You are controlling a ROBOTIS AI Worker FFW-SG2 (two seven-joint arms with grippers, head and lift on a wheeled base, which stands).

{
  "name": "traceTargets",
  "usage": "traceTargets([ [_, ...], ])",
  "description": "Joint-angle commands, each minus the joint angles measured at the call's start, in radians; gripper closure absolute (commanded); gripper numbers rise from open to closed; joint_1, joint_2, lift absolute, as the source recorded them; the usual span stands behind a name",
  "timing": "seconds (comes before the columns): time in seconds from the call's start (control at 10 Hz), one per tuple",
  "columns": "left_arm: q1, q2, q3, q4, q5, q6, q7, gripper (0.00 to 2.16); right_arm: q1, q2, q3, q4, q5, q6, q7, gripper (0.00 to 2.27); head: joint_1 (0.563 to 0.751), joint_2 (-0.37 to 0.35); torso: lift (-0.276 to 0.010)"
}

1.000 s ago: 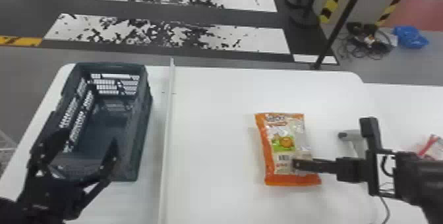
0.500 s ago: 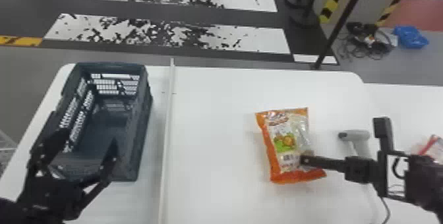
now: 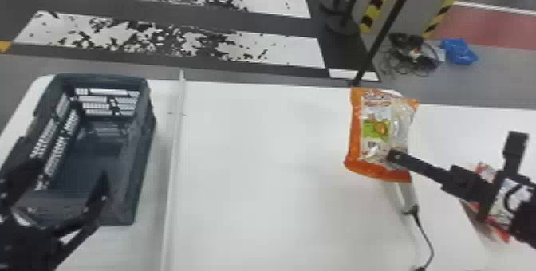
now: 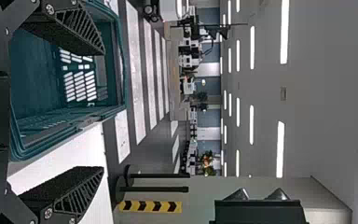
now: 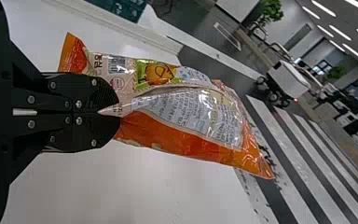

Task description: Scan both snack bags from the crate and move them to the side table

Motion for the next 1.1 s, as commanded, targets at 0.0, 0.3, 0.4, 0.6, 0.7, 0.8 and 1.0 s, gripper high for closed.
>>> traceTargets([
  [0.0, 0.009, -0.001, 0.003, -0.012, -0.004, 0.003, 0.0, 0.12, -0.012, -0.001, -0.089, 0.025, -0.041, -0.021, -0.073, 2.25, 0.695, -0.233, -0.075],
  [0.3, 0.026, -0.009, 0.003, -0.037, -0.016, 0.009, 0.0, 0.12, -0.111, -0.08, -0.155, 0.22, -0.09, -0.137, -0.214, 2.25, 0.695, -0.35, -0.075],
  [0.4, 0.032, -0.011, 0.009, -0.038, -0.016, 0.009, 0.0, 0.12, -0.151, -0.109, -0.164, 0.283, -0.084, -0.165, -0.283, 2.25, 0.695, -0.35, -0.075],
  [0.6, 0.037, -0.014, 0.014, -0.037, -0.016, 0.009, 0.0, 0.12, -0.21, -0.166, -0.164, 0.403, -0.041, -0.251, -0.432, 2.25, 0.695, -0.35, -0.075],
  [0.7, 0.037, -0.017, 0.014, -0.035, -0.016, 0.009, 0.0, 0.12, -0.22, -0.169, -0.166, 0.43, -0.008, -0.288, -0.526, 2.25, 0.695, -0.35, -0.075],
  [0.8, 0.034, -0.018, 0.014, -0.032, -0.016, 0.006, 0.0, 0.12, -0.22, -0.169, -0.164, 0.453, 0.022, -0.331, -0.605, 2.25, 0.695, -0.35, -0.075],
  [1.0, 0.029, -0.02, 0.012, -0.026, -0.017, 0.009, 0.0, 0.12, -0.231, -0.173, -0.149, 0.538, 0.077, -0.426, -0.693, 2.25, 0.695, -0.35, -0.075],
])
